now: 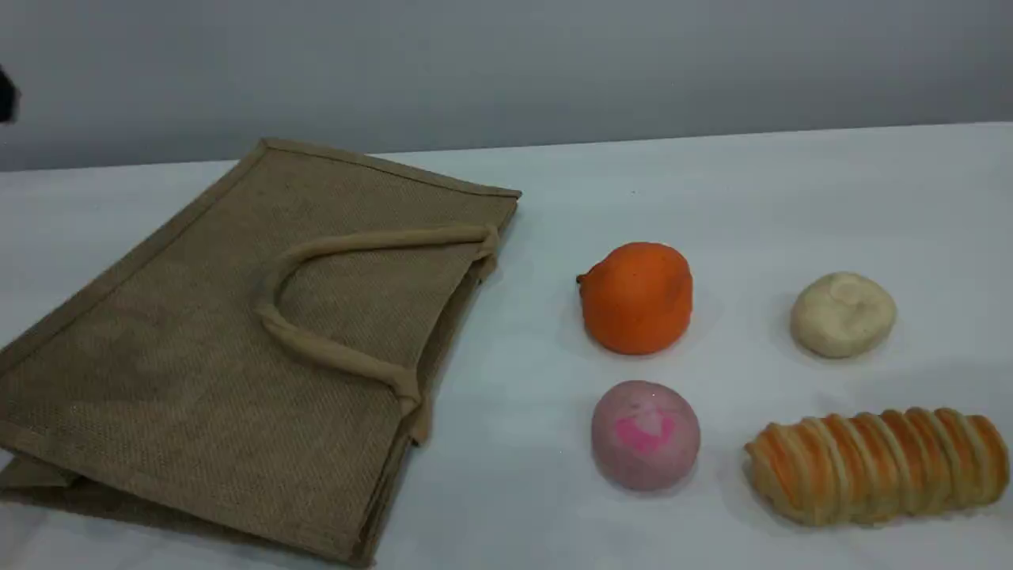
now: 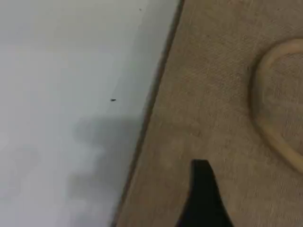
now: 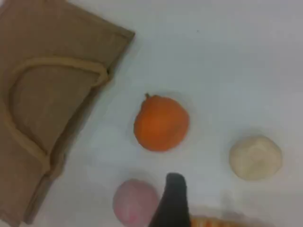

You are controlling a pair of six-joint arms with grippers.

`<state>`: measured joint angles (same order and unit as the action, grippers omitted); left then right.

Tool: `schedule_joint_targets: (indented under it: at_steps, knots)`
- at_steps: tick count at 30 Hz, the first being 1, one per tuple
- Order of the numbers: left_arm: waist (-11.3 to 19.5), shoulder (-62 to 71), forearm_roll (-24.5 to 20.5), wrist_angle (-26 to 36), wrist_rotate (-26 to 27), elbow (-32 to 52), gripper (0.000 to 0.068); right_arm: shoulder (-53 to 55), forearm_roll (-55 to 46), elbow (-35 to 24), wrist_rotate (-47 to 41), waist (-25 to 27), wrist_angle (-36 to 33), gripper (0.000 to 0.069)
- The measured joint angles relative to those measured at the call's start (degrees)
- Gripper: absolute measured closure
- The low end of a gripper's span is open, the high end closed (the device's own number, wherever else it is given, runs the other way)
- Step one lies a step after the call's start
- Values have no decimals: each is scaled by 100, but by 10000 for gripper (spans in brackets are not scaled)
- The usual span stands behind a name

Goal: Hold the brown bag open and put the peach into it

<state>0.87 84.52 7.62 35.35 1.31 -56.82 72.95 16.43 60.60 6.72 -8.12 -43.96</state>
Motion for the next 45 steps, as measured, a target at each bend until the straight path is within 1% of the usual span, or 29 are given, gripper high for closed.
schedule_joint_targets:
  at_steps: [5, 7, 10, 16, 21, 26, 39, 41, 45]
  knots:
    - [-6, 822, 31, -12, 9, -383, 239, 294, 0, 0, 0, 0, 203, 125]
    - [-73, 1118, 24, -17, 9, -567, 239, 362, 6, 0, 0, 0, 198, 125]
    - [-256, 1557, 24, -22, 14, -858, 239, 453, 21, 0, 0, 0, 204, 125]
    - [-755, 2423, 24, -22, -18, -1523, 239, 541, 21, 0, 2, 0, 210, 125]
    - [-1021, 3051, 30, 62, -23, -2038, 239, 541, 21, 0, 7, 0, 210, 125]
    - [-1030, 3582, 35, 174, -24, -2385, 239, 541, 16, 0, 7, 0, 210, 125]
    - [-1030, 4200, 35, 21, -29, -2450, 239, 541, 16, 0, 2, 0, 199, 125]
    - [-1030, 4245, 29, -9, -29, -2450, 247, 541, 16, 0, 2, 0, 199, 125]
    - [-1030, 4341, 23, -49, -29, -2450, 285, 541, 16, 0, -2, 0, 199, 125]
